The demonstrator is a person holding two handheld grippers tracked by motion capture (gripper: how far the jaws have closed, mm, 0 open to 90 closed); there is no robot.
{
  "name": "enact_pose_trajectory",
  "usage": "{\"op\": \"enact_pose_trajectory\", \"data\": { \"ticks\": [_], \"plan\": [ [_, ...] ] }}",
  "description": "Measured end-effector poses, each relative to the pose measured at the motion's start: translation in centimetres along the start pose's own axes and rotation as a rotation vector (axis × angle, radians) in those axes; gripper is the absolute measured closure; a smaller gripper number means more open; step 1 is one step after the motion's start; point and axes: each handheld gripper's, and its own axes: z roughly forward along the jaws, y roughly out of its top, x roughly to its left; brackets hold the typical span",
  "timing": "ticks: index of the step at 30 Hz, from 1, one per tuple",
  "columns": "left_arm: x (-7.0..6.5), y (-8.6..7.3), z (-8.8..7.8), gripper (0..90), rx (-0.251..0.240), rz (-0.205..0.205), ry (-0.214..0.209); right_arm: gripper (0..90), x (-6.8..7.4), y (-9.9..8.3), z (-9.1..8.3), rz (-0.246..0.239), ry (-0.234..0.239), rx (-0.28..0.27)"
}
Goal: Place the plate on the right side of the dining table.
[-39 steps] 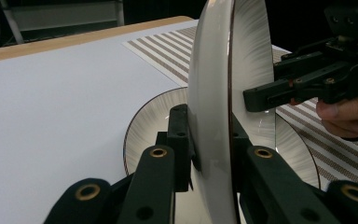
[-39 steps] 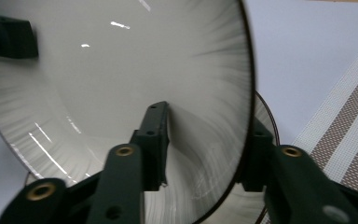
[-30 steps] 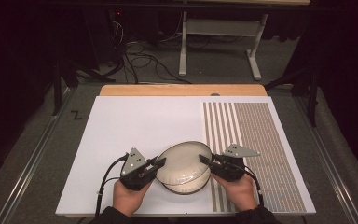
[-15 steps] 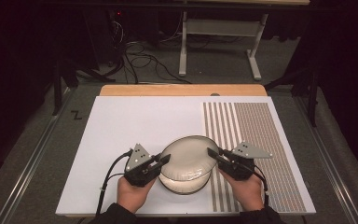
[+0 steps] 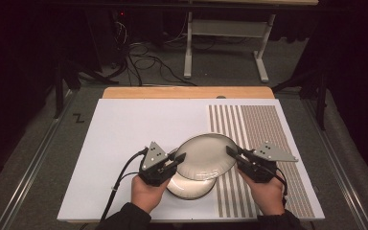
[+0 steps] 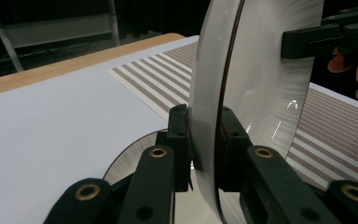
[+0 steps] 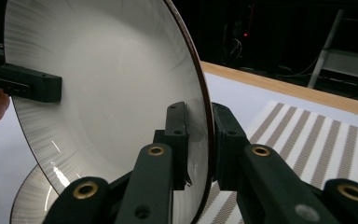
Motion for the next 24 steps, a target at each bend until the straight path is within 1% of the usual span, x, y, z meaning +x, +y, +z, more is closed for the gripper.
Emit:
{"op": "enact_pose_trajectory", "data": {
  "ticks": [5,10,15,16,24],
  "plan": [
    [-0.5,0.5,1.1,79.8,-0.005,0.001,-0.01,80.5,-0.9,0.2,-0.8,-0.005,-0.02,-0.008],
    [-1.1,1.0,2.5,79.5,-0.005,0.004,-0.022,81.0,-1.8,0.3,-1.8,0.001,-0.048,-0.014],
    [-1.9,1.4,4.2,79.4,0.001,0.005,-0.042,81.3,-3.0,0.0,-3.0,0.008,-0.072,-0.016],
    [-2.0,1.5,4.5,79.4,0.003,0.006,-0.044,81.3,-3.2,-0.1,-3.2,0.016,-0.078,-0.015],
    [-3.3,2.2,7.1,79.2,0.012,0.018,-0.066,81.5,-5.1,-0.7,-4.9,0.022,-0.119,-0.017]
  ]
}}
